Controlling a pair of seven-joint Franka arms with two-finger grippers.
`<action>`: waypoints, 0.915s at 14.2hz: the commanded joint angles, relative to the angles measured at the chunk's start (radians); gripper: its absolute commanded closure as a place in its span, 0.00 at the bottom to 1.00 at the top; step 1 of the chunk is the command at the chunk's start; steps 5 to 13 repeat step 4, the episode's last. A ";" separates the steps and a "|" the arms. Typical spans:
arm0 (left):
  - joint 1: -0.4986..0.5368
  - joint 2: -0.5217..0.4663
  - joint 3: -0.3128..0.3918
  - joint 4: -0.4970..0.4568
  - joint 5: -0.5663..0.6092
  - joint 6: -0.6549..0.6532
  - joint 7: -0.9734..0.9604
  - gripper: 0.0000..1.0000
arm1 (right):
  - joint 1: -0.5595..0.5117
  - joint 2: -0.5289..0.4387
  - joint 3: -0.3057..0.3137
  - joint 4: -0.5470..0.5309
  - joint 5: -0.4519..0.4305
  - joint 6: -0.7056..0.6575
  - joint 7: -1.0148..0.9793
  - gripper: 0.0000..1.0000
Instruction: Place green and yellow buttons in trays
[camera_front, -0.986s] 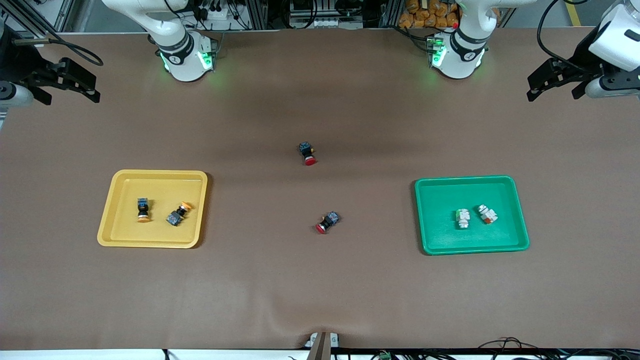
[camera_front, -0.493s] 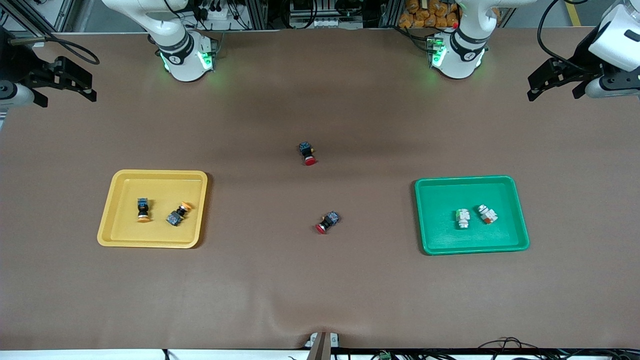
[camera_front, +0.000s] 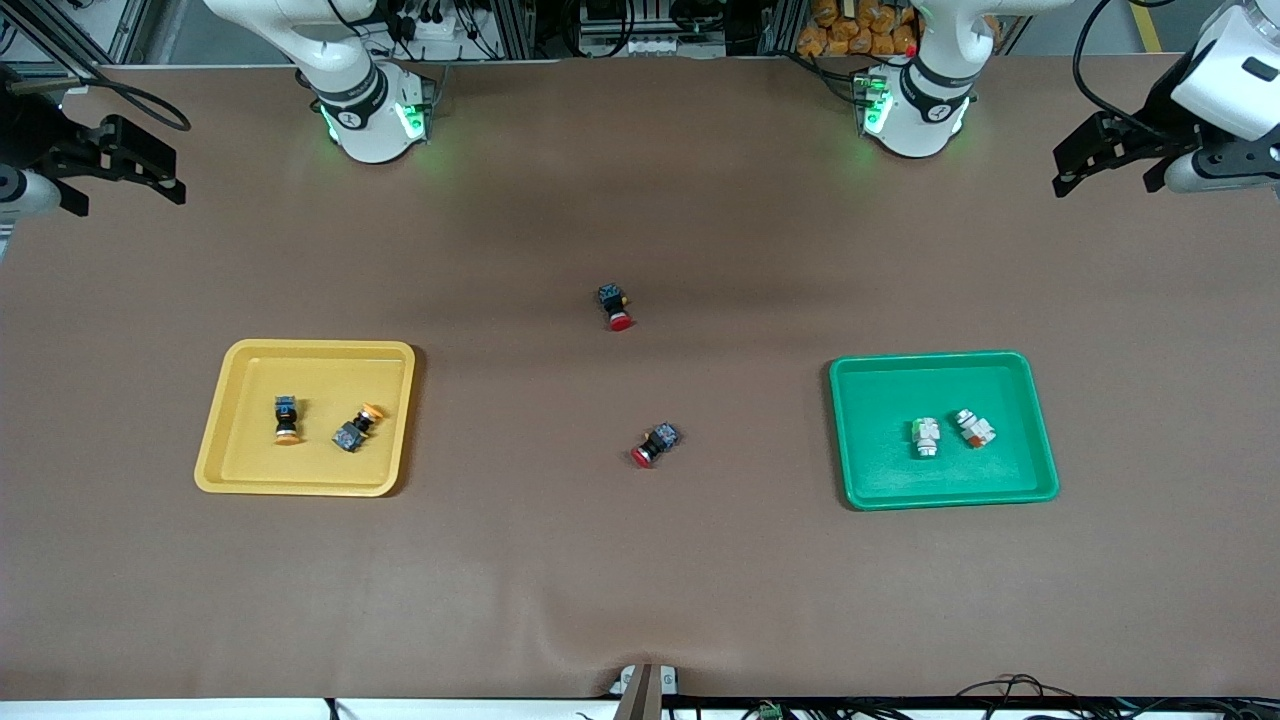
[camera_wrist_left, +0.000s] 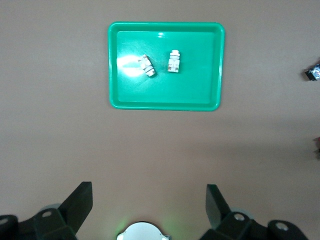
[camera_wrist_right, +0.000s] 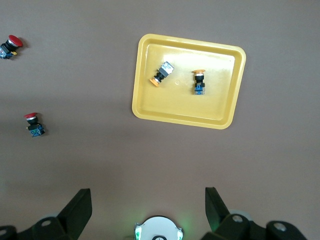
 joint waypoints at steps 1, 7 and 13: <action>0.000 0.015 -0.003 0.061 0.041 -0.051 0.016 0.00 | -0.014 -0.035 0.006 -0.040 -0.001 0.013 -0.017 0.00; 0.006 0.016 -0.002 0.073 0.041 -0.063 0.017 0.00 | -0.004 -0.036 -0.016 -0.042 0.001 0.011 -0.017 0.00; 0.006 0.016 -0.002 0.073 0.041 -0.063 0.017 0.00 | -0.004 -0.036 -0.016 -0.042 0.001 0.011 -0.017 0.00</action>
